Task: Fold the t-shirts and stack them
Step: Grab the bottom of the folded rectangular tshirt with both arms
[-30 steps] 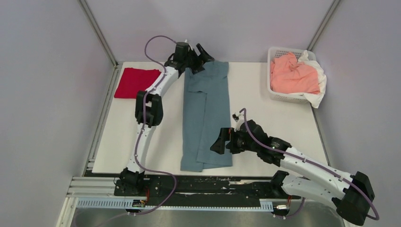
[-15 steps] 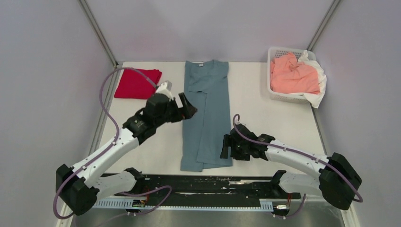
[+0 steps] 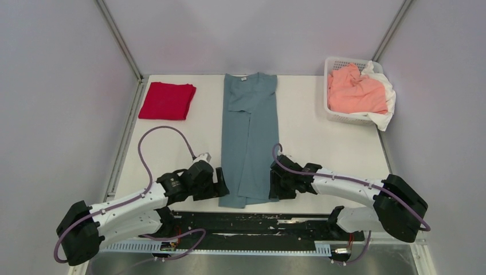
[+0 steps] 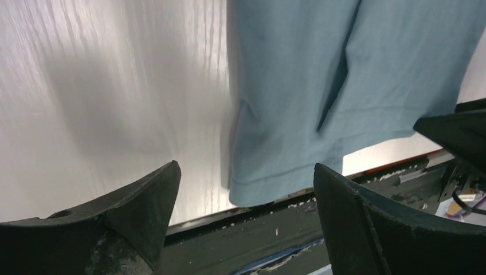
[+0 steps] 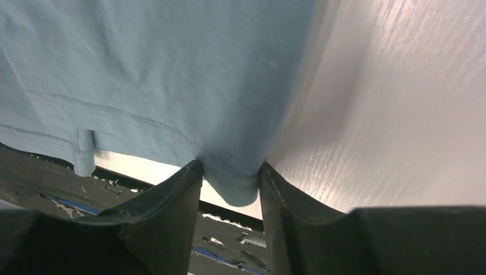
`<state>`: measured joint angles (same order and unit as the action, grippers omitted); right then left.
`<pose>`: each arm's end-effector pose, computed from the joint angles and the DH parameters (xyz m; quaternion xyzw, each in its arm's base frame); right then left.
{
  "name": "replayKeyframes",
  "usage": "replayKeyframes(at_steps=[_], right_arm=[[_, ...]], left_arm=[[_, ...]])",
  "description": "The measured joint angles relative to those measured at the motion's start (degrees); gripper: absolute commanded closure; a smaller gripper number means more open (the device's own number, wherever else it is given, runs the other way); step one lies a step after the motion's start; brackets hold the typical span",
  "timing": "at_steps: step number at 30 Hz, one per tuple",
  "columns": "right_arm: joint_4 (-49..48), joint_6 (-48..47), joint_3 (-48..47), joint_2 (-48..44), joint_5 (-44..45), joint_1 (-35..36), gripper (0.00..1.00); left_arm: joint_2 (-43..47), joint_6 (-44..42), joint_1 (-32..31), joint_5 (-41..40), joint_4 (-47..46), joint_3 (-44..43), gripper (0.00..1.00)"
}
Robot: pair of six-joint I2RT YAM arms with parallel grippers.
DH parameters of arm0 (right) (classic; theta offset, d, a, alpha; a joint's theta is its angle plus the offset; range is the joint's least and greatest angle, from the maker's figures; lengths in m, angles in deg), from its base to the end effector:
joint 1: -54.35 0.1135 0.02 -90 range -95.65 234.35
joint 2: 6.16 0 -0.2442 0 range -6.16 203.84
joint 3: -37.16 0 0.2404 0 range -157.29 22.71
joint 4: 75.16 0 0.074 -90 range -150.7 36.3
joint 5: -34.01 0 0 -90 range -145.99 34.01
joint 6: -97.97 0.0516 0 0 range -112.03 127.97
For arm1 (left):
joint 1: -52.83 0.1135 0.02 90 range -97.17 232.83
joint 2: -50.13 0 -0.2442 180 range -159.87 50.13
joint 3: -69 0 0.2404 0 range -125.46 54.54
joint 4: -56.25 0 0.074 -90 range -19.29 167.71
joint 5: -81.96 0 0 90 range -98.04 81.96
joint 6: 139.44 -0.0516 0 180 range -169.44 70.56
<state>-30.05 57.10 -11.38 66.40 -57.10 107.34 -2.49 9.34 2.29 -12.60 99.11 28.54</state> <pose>0.1263 0.1692 0.1313 -0.0349 0.9828 0.1469 0.1064 0.1167 -0.1353 0.1541 -0.0804 0.9497 -0.2230 0.2047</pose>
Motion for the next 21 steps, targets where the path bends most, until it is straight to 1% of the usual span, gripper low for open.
replayKeyframes(at_steps=[1,2,5,7,8,9,10,11,12,13,14,15,17,18,21], right_arm=[[0.17,0.33,0.0,0.04,0.09,0.17,0.6],[0.39,0.66,0.0,0.04,0.17,0.22,0.62],[0.76,1.27,0.13,0.04,0.22,0.24,0.65],[0.83,1.75,0.42,-0.17,0.22,0.24,0.67],[0.85,1.88,0.57,-0.35,0.24,0.24,0.7],[0.85,2.1,0.83,-0.57,0.24,0.26,0.72],[0.83,2.29,1.07,-0.76,0.24,0.24,0.72],[0.83,2.51,1.31,-0.92,0.2,0.24,0.72],[0.81,2.86,1.51,-1.11,0.22,0.24,0.73],[0.76,3.08,1.7,-1.31,0.24,0.26,0.73],[0.66,3.37,1.92,-1.53,0.2,0.24,0.74],[0.55,3.43,2.12,-1.7,0.2,0.24,0.75],[0.44,3.63,2.38,-2.01,0.22,0.24,0.75],[0.42,3.78,2.54,-2.14,0.2,0.24,0.75],[0.37,4.13,2.8,-2.51,0.24,0.26,0.76]], left_arm=[[0.92,0.72,-0.68,0.26,0.17,1.01,0.1],[1.62,1.42,-1.31,0.61,0.35,1.79,0.14],[2.43,2.58,-2.93,1.6,0.55,2.82,0.18],[2.4,2.89,-3.76,2.45,-0.33,3.3,0.24],[2.25,2.99,-4.11,3.08,-1.22,3.76,0.31],[1.9,3.1,-4.31,3.67,-2.19,4.35,0.35],[1.38,3.28,-4.48,4.42,-2.97,4.87,0.43],[0.55,3.67,-4.57,5.05,-4.15,5.14,0.47],[-0.17,4.2,-4.59,5.6,-5.03,5.27,0.54],[-1.18,4.31,-4.63,5.79,-5.77,5.38,0.57],[-2.23,4.7,-4.61,6.23,-6.64,5.4,0.64],[-2.8,5.07,-4.61,6.29,-7.23,5.49,0.68],[-3.39,6.01,-4.61,6.29,-8.13,5.88,0.82],[-3.5,6.38,-4.61,6.08,-8.35,6.21,0.85],[-3.54,7.91,-4.61,5.86,-8.9,6.69,0.99]])
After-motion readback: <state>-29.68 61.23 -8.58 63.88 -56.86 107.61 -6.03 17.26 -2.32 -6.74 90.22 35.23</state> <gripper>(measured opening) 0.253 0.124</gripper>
